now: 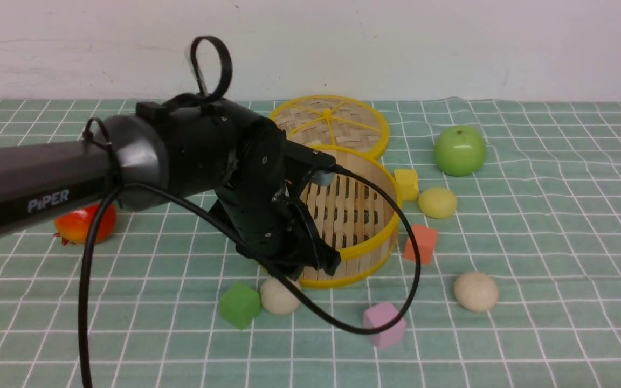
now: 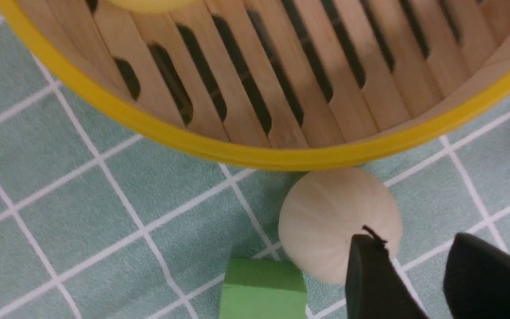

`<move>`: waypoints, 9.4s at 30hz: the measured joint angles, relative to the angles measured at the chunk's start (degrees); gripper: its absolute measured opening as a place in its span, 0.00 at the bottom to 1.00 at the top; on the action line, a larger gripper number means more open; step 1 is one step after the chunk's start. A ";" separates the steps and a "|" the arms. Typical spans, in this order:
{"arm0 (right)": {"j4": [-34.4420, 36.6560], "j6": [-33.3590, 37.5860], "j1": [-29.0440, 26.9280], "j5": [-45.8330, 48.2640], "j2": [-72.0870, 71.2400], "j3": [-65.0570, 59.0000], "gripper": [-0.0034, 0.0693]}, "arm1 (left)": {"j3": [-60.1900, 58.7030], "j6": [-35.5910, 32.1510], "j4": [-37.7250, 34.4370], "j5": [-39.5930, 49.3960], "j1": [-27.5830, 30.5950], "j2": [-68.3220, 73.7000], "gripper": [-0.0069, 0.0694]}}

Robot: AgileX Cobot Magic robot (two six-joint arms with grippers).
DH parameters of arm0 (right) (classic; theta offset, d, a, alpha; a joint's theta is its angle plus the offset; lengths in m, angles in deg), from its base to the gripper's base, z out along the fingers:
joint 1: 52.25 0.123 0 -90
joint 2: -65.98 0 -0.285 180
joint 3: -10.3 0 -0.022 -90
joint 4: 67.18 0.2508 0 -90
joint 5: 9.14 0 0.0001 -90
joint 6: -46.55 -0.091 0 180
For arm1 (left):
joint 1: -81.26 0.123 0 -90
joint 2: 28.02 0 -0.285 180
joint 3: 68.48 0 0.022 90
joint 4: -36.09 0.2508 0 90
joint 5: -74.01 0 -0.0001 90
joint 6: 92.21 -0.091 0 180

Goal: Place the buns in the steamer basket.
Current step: Use the left arm to grab a steamed stuffed bun, then use the left arm to put the steamed stuffed bun into the steamer, then use the right arm to grab a steamed stuffed bun, then use the right arm to put the steamed stuffed bun into the steamer, then use the right arm to grab a steamed stuffed bun

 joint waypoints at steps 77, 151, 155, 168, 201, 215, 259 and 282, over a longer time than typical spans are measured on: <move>0.00 0.00 0.00 0.00 0.00 0.00 0.38 | -36.76 -0.08 -7.69 -25.71 -1.04 -57.41 0.07; 15.89 7.68 10.27 16.55 108.75 73.07 0.48 | -67.00 -0.08 -9.61 -49.44 -1.04 -81.26 0.08; 17.18 7.79 10.27 16.55 109.30 73.07 0.43 | -67.01 -0.08 -9.61 -49.44 -1.04 -81.26 0.08; 19.80 11.80 10.41 19.18 105.12 74.18 0.06 | -67.01 -0.08 -9.61 -49.45 -1.04 -81.26 0.09; 27.88 18.15 17.76 9.27 118.24 97.36 0.75 | -67.01 -0.08 -9.65 -49.45 -1.04 -81.26 0.11; 4.57 2.74 9.72 20.19 114.49 97.68 0.55 | -67.01 -0.08 -9.65 -49.45 -1.04 -81.26 0.13; 15.71 8.60 9.00 4.07 122.95 97.67 0.38 | -67.01 -0.08 -9.65 -49.45 -1.04 -81.26 0.19; 14.16 8.60 8.65 1.58 128.13 97.67 0.29 | -67.01 -0.08 -9.65 -49.45 -1.04 -81.26 0.20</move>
